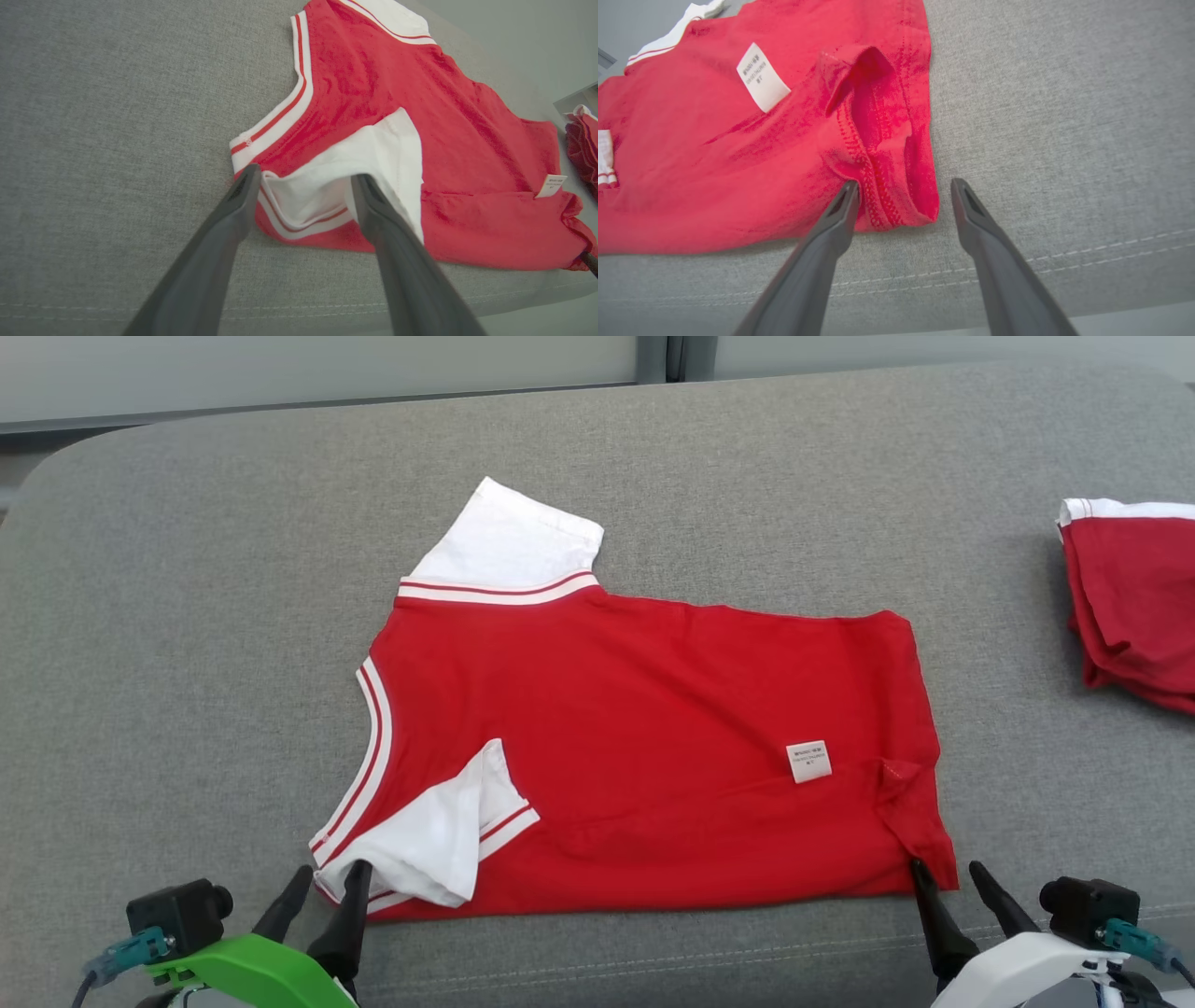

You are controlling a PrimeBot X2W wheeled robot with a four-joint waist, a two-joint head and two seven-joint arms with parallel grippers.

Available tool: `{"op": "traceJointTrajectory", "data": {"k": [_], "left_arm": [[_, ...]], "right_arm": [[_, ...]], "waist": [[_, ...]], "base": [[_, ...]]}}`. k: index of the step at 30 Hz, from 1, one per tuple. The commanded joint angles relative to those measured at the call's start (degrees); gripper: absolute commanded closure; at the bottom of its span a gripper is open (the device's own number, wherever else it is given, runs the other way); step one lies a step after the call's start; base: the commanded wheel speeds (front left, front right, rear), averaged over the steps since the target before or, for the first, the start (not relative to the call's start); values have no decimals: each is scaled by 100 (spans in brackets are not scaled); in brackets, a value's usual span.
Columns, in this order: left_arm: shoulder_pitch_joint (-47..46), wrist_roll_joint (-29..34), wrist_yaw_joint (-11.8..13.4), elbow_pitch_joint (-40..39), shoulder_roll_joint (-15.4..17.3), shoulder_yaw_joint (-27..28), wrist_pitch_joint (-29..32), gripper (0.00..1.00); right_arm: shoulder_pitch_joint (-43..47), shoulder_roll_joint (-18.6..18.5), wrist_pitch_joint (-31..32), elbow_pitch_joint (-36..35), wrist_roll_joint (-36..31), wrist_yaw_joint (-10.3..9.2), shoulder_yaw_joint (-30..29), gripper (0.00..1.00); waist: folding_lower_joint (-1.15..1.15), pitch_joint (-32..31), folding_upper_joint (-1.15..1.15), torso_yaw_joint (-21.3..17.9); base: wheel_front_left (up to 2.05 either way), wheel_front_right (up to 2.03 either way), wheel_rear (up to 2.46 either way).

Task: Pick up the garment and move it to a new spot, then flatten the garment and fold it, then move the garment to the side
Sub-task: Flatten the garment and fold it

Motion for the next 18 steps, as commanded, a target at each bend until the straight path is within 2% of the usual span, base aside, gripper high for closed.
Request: {"op": "traceJointTrajectory", "data": {"k": [1,8,18], "left_arm": [[-141,82,50,33,39,31,-66,0],[-584,681,430,-63,53,126,-659,0],[-1320,1604,864,-417,196,70,-1203,0]], "right_arm": [[-31,37,-113,-94,-121,-9,-104,0],[-339,294,-622,-562,-734,-8,-432,0],[-743,463,-833,-1027,-1236,-9,-558,0]], "waist": [[0,-7,0,-42],[0,10,0,-127],[0,97,0,-156]], "base": [[0,0,0],[0,0,0],[0,0,0]]}}
